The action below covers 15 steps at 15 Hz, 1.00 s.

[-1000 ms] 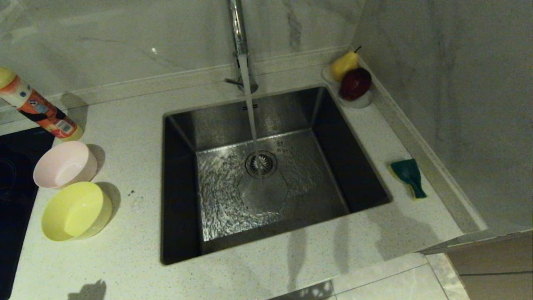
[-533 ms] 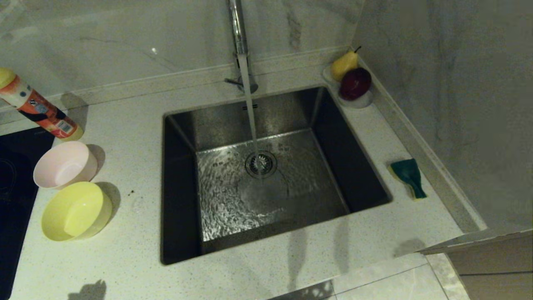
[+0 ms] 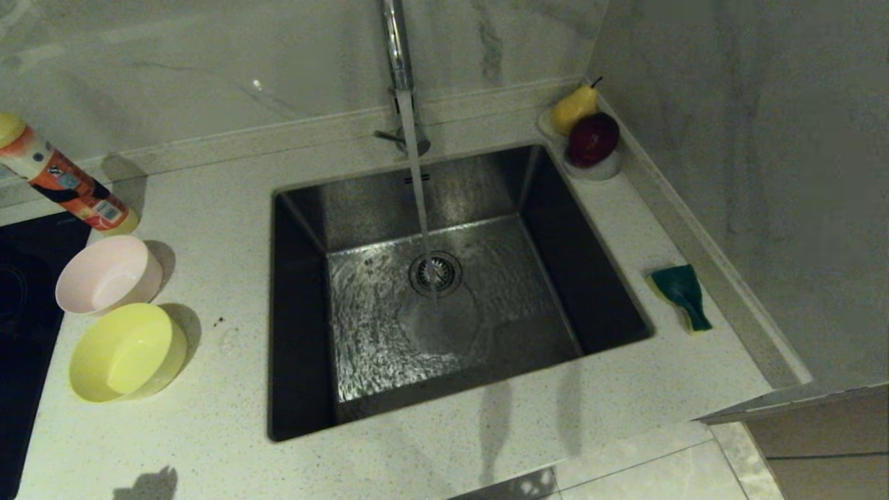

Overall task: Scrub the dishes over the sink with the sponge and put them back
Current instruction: Turn off the faucet

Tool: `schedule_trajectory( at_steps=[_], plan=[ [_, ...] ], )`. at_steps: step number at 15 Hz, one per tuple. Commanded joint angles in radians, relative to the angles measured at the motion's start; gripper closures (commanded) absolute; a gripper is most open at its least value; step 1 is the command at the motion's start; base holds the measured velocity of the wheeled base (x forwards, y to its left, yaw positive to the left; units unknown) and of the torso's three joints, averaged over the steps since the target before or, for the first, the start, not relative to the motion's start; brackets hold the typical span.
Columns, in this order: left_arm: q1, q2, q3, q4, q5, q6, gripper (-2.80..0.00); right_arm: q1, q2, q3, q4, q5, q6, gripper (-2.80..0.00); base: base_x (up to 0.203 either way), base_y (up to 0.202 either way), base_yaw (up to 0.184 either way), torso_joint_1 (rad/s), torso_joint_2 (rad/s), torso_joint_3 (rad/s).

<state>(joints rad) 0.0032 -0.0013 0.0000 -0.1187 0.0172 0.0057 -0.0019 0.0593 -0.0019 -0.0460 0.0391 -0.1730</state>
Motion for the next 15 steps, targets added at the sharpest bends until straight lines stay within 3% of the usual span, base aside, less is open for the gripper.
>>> schedule_trajectory(
  at_steps=[1,4,15],
  plan=[
    [0.001,0.001,0.040,-0.001,0.000,0.000,0.00,0.000,-0.058,0.000,0.009,-0.008,0.033,0.00,0.000,0.000,0.000,0.000,0.00,0.000],
    [0.000,0.001,0.040,-0.001,0.001,0.000,0.00,0.000,-0.059,0.000,0.046,-0.021,0.130,0.00,0.000,0.000,0.000,0.000,0.00,0.000],
    [0.000,0.001,0.040,-0.001,0.000,0.000,0.00,0.000,-0.059,0.000,0.046,-0.022,0.136,0.00,0.000,0.000,0.000,0.000,0.00,0.000]
  ],
)
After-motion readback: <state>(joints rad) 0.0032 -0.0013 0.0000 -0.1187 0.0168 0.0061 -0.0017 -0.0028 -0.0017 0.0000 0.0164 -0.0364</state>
